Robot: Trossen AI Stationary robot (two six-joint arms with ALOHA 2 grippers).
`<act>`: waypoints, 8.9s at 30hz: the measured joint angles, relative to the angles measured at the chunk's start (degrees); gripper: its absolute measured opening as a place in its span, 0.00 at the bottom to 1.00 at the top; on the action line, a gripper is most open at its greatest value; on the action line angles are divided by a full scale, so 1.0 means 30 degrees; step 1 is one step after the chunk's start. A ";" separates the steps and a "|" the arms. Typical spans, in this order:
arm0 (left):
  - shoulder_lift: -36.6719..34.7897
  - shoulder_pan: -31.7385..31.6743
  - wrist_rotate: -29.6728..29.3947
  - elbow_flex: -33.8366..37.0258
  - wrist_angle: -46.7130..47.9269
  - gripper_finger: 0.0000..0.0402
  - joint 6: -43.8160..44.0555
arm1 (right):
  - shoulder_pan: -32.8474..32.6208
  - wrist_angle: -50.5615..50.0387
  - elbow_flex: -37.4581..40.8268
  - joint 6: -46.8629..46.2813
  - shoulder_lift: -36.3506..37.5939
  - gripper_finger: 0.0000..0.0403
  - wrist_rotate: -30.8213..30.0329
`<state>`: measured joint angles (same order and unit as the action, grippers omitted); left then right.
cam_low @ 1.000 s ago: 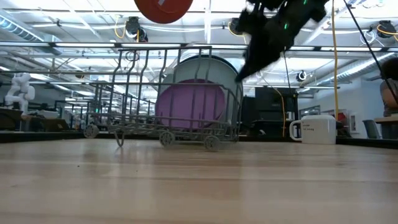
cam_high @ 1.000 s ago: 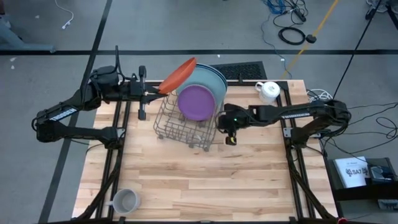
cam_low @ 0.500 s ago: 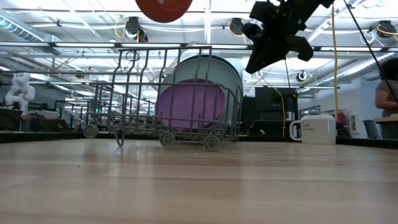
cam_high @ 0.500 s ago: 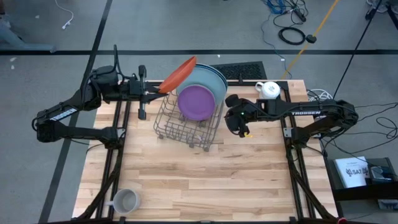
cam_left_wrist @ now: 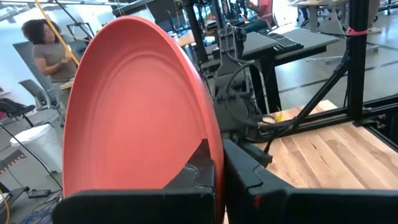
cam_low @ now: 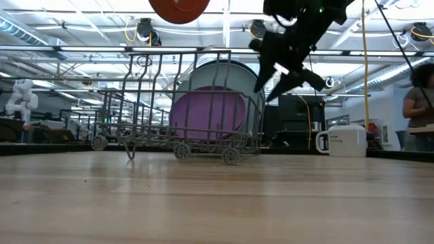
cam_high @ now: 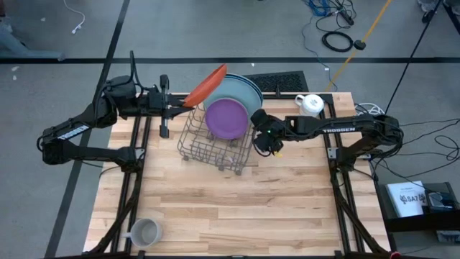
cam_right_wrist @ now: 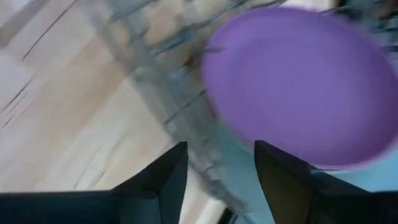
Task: Sort dishes
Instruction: Put the orange plate into the dish rack
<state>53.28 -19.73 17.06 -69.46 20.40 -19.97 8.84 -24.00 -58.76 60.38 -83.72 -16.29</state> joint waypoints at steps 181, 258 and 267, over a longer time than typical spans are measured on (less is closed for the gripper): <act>1.6435 1.0943 -2.5631 -0.0024 -0.7679 0.02 3.1029 | -0.5437 -0.0413 -0.4299 -1.0324 1.0018 0.48 -0.3980; 1.5205 1.0086 -2.2526 0.0004 -0.7533 0.53 2.9019 | -0.5439 -0.0898 -0.4299 -1.0905 1.0011 0.48 -0.2480; 1.5038 1.0008 -2.2244 -0.0003 -1.0111 0.53 2.6016 | -0.5437 -0.0902 -0.4299 -1.0893 1.0011 0.48 -0.2487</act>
<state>98.39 10.30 -49.67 -69.47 -9.93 58.08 -7.48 -26.71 -71.66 27.70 -53.69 -23.75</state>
